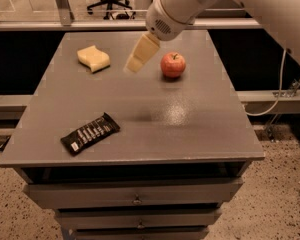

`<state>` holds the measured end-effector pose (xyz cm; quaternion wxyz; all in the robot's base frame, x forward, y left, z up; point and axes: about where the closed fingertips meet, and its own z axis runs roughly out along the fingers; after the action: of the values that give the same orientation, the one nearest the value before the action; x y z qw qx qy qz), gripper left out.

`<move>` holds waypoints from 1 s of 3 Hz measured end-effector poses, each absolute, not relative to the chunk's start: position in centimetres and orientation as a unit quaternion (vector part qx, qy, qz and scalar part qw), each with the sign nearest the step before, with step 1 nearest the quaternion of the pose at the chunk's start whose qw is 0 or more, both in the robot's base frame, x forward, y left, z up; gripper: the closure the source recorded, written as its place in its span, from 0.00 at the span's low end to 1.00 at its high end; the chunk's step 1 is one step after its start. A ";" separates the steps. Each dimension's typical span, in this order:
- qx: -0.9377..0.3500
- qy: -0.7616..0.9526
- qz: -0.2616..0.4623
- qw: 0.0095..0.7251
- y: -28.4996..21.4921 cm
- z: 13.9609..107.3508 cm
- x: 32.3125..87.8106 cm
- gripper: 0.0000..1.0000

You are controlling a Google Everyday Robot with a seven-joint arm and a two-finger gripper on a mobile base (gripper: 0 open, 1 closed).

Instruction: Pick sponge

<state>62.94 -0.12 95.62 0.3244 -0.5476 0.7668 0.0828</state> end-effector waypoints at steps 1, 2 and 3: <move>-0.529 0.766 0.096 0.351 3.5 95.4 67.1 0.00; -0.513 0.770 0.105 0.364 6.8 94.3 70.5 0.00; -0.497 0.781 0.121 0.360 11.8 91.3 74.1 0.00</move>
Offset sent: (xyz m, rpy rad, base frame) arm 0.1243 0.1195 -0.0323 0.1506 -0.0226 -0.0963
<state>74.07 11.83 91.33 0.3595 -0.4967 0.7807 0.1205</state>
